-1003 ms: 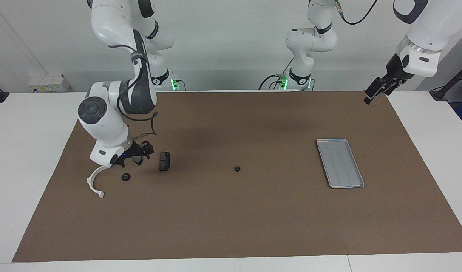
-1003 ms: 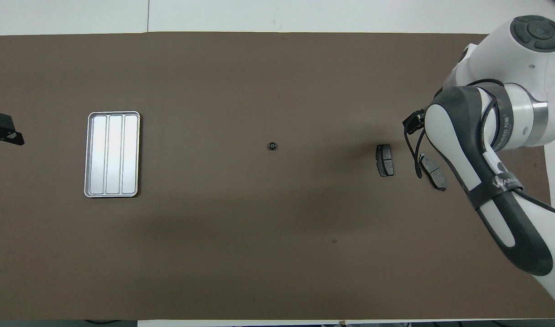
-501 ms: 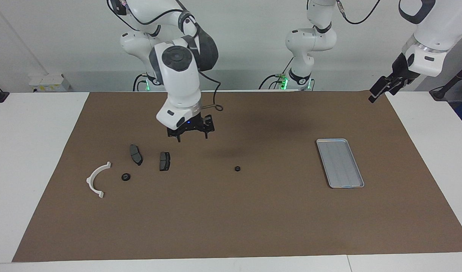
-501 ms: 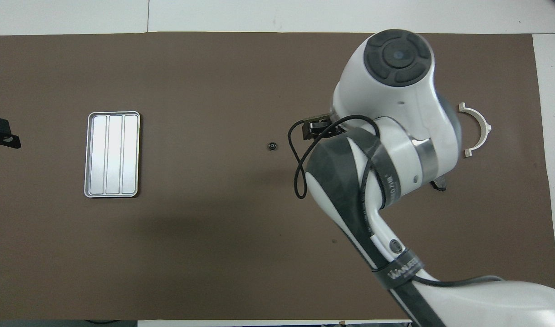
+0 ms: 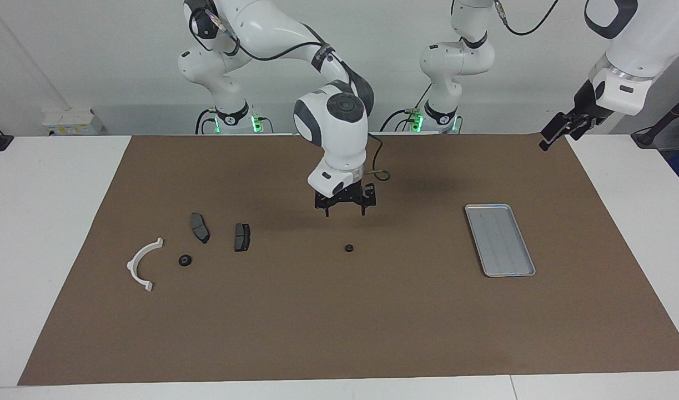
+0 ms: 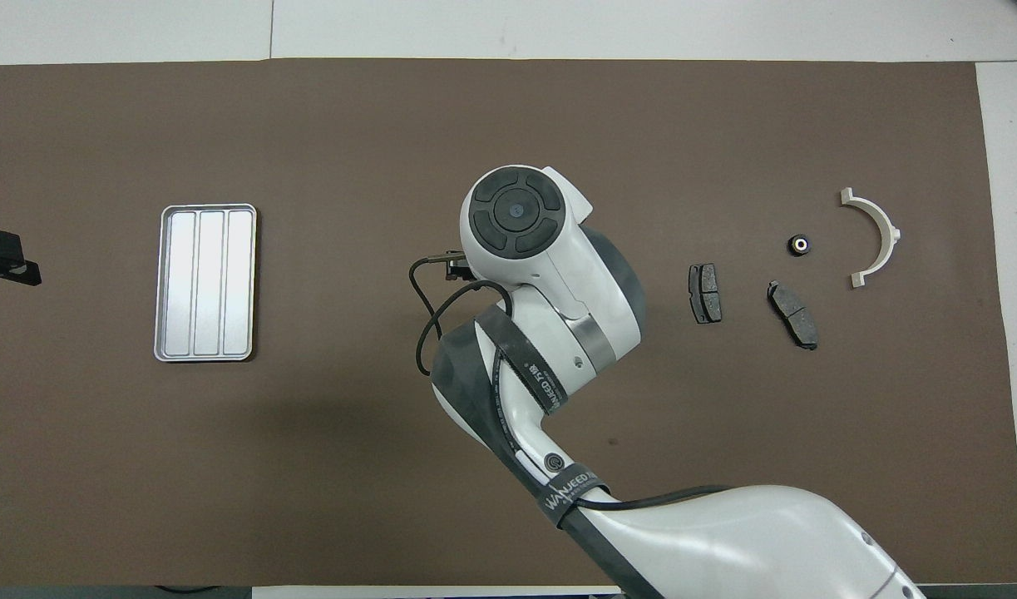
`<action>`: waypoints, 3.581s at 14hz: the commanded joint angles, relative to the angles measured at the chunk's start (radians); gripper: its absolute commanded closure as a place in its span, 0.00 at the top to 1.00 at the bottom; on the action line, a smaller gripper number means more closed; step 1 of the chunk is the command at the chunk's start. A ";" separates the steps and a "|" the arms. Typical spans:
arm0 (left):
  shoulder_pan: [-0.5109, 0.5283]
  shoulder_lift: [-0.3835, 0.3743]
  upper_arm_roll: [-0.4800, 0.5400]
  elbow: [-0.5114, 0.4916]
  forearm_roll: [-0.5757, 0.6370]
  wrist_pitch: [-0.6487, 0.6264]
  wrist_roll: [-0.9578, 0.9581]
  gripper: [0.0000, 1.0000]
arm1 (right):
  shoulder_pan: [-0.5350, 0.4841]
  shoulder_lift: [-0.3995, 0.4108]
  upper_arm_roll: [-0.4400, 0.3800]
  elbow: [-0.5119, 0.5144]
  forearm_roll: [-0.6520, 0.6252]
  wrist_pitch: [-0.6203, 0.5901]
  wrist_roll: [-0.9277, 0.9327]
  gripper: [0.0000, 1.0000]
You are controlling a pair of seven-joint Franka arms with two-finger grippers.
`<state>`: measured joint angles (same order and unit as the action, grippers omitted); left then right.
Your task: Place bearing gear from tray to pile
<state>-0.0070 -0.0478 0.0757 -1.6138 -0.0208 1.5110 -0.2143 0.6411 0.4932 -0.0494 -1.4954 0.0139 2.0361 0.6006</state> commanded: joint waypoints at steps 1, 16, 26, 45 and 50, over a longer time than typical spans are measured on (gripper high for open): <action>0.015 -0.035 -0.013 -0.038 -0.001 0.015 0.006 1.00 | -0.015 0.053 -0.003 0.004 0.006 0.079 -0.016 1.00; 0.010 -0.038 -0.070 -0.047 0.001 0.011 0.004 1.00 | -0.017 0.136 -0.001 -0.003 0.055 0.188 -0.071 0.97; 0.002 -0.038 -0.070 -0.048 0.001 0.008 0.004 1.00 | -0.017 0.165 -0.001 -0.005 0.055 0.207 -0.074 0.84; 0.002 -0.038 -0.070 -0.048 0.001 0.008 0.004 1.00 | -0.038 0.166 -0.003 0.013 0.041 0.125 -0.076 0.00; 0.002 -0.038 -0.070 -0.048 0.001 0.008 0.004 1.00 | -0.122 0.108 -0.003 0.073 0.044 -0.007 -0.194 0.00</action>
<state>-0.0065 -0.0544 0.0069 -1.6278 -0.0209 1.5102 -0.2149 0.5562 0.6408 -0.0628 -1.4302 0.0509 2.0715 0.4644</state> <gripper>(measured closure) 0.000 0.767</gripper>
